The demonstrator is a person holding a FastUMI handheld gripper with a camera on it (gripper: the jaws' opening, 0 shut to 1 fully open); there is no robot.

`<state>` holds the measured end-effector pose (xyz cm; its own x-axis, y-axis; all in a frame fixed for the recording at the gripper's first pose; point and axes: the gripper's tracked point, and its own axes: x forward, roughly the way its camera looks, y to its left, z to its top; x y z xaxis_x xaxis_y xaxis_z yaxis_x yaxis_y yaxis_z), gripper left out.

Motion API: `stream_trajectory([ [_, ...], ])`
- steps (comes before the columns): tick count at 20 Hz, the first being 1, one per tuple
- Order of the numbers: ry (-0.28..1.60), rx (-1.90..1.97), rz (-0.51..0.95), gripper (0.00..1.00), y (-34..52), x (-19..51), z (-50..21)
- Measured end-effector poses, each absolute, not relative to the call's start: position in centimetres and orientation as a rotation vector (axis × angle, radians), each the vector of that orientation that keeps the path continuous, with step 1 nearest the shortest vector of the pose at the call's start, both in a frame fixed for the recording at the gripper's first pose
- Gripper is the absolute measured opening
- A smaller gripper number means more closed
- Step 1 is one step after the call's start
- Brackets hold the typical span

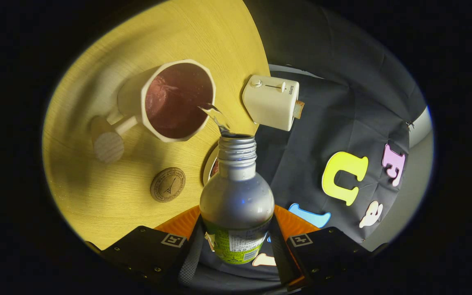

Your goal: Take the bottle from table, then pour the juice into the cup, finally place the bottle on the coaster

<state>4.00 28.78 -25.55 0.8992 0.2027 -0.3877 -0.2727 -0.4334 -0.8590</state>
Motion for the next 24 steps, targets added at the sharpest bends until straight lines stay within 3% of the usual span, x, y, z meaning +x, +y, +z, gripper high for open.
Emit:
stream_trajectory([
  [24,0.012,-2.013,0.541,0.76,29.73,4.72,-24.89],
])
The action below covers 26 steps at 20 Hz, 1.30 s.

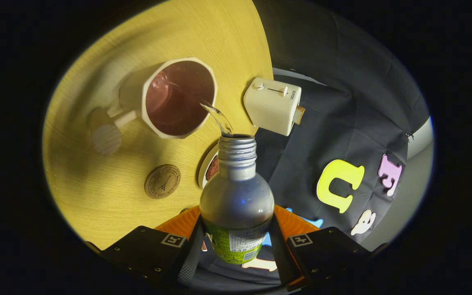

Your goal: Take the bottle from table, then pour the juice into the cup, finally place the bottle on the coaster

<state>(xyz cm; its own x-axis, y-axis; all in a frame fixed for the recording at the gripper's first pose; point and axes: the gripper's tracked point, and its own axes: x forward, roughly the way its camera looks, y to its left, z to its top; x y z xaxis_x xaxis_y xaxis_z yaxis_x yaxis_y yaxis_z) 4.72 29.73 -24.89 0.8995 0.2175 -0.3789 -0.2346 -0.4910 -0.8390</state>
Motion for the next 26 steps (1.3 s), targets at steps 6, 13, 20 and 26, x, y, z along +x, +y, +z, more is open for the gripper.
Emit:
stream_trajectory([
  [6,0.024,-2.02,0.542,0.76,29.62,4.79,-25.15],
  [13,0.017,-2.049,0.542,0.76,29.66,5.12,-24.88],
  [20,-0.005,-2.08,0.545,0.76,30.07,5.07,-24.64],
  [26,-0.014,-2.097,0.538,0.76,30.29,4.82,-24.5],
])
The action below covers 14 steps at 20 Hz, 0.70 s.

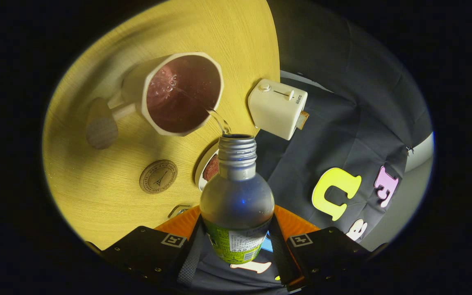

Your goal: Take the bottle from table, then pour the juice into the cup, finally place the bottle on the coaster

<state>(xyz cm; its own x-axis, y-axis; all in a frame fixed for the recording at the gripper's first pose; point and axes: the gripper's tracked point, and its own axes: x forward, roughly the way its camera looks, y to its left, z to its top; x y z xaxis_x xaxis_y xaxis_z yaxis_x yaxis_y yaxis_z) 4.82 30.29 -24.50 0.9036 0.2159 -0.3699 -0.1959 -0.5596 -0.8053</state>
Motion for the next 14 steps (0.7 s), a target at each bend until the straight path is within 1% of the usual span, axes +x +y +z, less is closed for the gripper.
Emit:
stream_trajectory([
  [14,-0.058,-2.129,0.54,0.76,31.0,4.26,-24.52],
])
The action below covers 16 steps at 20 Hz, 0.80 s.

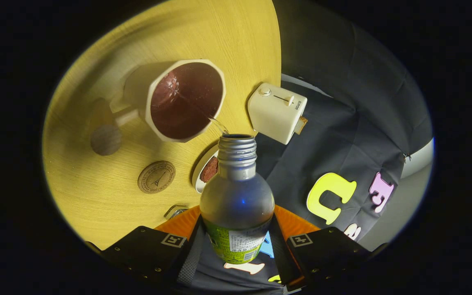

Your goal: Take the bottle from table, then pour the juice into the cup, finally place the bottle on the coaster

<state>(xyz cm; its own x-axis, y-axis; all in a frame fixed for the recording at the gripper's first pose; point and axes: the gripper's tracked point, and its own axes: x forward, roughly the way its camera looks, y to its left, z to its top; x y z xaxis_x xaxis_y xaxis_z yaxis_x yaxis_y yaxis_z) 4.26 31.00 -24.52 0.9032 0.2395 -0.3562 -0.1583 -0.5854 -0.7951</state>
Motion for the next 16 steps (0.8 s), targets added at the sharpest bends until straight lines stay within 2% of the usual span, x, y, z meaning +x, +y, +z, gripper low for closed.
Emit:
stream_trajectory([
  [16,-0.084,-2.149,0.562,0.76,31.35,3.74,-25.29],
])
